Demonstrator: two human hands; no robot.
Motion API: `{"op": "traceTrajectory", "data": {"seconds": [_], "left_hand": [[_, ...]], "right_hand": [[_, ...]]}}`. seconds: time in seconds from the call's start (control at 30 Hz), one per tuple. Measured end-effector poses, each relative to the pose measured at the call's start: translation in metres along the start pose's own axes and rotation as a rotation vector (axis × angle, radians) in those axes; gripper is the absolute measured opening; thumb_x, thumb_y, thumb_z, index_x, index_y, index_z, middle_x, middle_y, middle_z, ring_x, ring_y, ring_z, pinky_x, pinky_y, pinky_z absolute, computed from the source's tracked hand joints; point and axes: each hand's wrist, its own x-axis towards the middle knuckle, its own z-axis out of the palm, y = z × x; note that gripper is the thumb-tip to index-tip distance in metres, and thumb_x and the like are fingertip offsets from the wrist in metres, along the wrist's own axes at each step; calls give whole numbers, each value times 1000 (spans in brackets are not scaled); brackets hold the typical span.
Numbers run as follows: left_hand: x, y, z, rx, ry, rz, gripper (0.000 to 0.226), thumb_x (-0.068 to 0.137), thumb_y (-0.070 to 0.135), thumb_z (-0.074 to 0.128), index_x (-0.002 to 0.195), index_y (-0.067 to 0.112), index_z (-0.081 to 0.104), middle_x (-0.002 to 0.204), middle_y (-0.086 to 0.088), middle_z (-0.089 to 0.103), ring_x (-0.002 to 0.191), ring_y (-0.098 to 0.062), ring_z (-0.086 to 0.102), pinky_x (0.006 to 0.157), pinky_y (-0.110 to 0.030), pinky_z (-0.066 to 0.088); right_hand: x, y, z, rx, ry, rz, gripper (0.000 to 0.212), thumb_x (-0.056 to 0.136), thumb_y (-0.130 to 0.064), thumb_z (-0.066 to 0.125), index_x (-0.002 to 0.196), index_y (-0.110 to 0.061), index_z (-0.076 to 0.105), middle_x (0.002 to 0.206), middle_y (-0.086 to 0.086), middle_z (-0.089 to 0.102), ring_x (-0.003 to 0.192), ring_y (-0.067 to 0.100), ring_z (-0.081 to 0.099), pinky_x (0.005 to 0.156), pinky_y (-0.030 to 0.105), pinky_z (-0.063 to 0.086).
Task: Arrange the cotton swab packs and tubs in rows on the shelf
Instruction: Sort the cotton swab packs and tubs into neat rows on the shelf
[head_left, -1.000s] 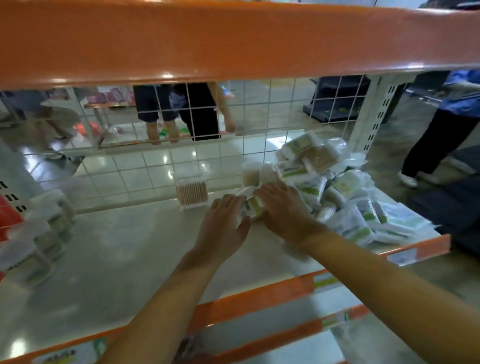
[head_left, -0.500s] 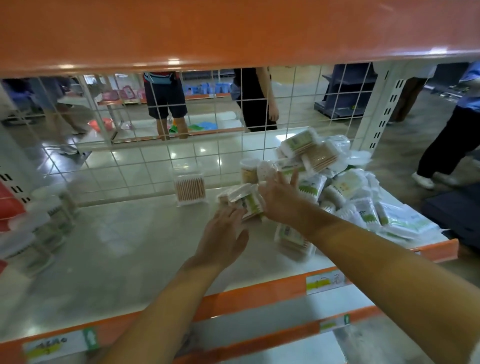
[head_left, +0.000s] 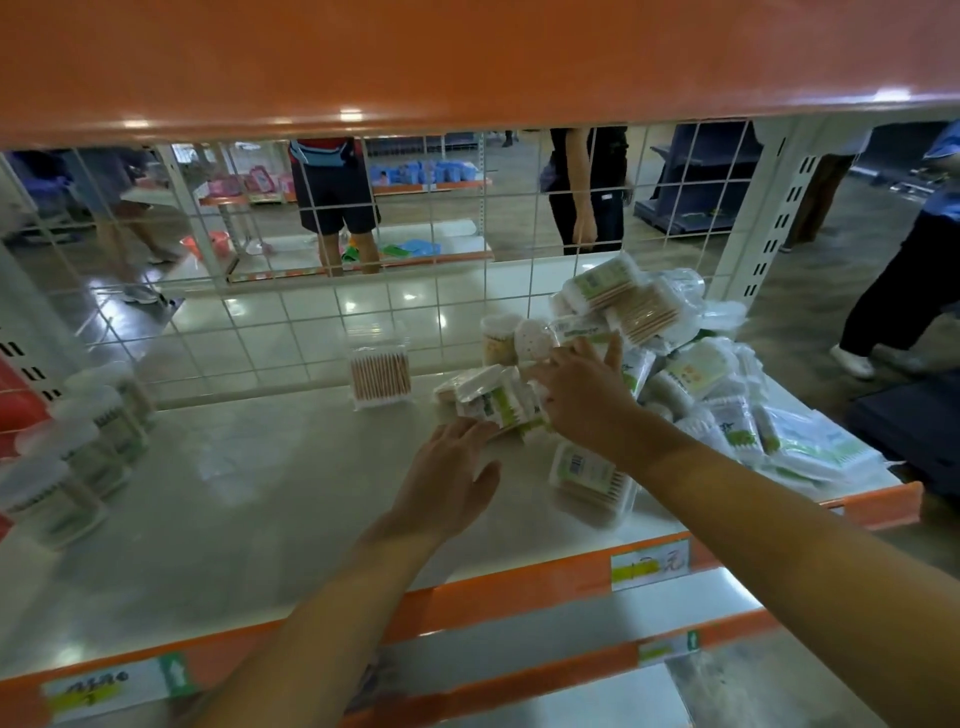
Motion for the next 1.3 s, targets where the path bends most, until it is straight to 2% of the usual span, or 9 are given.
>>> {"op": "traceTrajectory", "data": {"seconds": [0.23,0.37,0.47,0.6,0.73,0.87,1.0,1.13,1.3], "left_hand": [[-1,-1,5,-188,-25,-137,42,89,17,56,131,16,50,130,-2,51,117,-17,47,89,-18,32],[0,-2,5,-331,4,-201,37,88,16,58,125,17,55,119,0,57,103,-12,55,80,-18,37],[1,0,3,-511,27,-259,31,87,16,60,118,21,58,97,5,61,84,-6,58,70,-18,46],[2,12,-4,-857,55,-326,20,86,17,65,100,29,58,85,5,62,81,-11,59,69,-21,45],[-1,13,-10,-1205,125,-401,20,81,21,64,101,20,62,85,0,71,80,-15,66,71,-30,49],[-5,9,-12,-1387,168,-432,26,82,10,58,107,6,63,95,-10,71,86,-25,67,80,-41,53],[-7,8,-13,-1426,191,-469,23,84,3,56,107,2,62,96,-13,71,87,-27,67,77,-38,56],[-10,8,-15,-1471,200,-457,19,85,1,55,102,3,63,93,-13,71,85,-25,68,70,-33,57],[-10,6,-20,-1423,288,-456,21,83,-3,57,103,3,62,92,-14,70,84,-24,69,67,-31,57]], "right_hand": [[-15,11,-17,213,108,53,42,88,-12,47,129,-16,46,119,12,55,110,30,50,92,42,40],[-24,13,-21,515,242,79,43,92,-12,50,135,-18,46,123,15,48,112,27,46,93,34,40],[-29,5,-20,775,359,191,32,92,-15,54,124,-17,57,107,4,47,92,13,47,79,20,37],[-34,-10,-10,1206,389,385,14,85,-15,64,95,-21,57,89,0,56,87,26,59,75,38,52],[-46,-33,5,1731,383,577,21,83,-3,64,83,-17,48,90,11,57,86,30,61,61,31,56],[-61,-60,19,2054,410,670,22,82,3,61,80,-10,43,90,17,58,80,24,64,65,35,58],[-63,-67,25,2054,452,649,25,80,5,62,76,-10,42,79,12,58,72,18,65,60,29,55],[-63,-66,29,1984,448,611,25,79,5,64,76,-11,44,77,10,56,78,24,60,71,39,53],[-60,-60,26,1442,510,531,32,78,-4,71,82,-28,50,86,-6,54,75,8,52,66,16,45]]}}
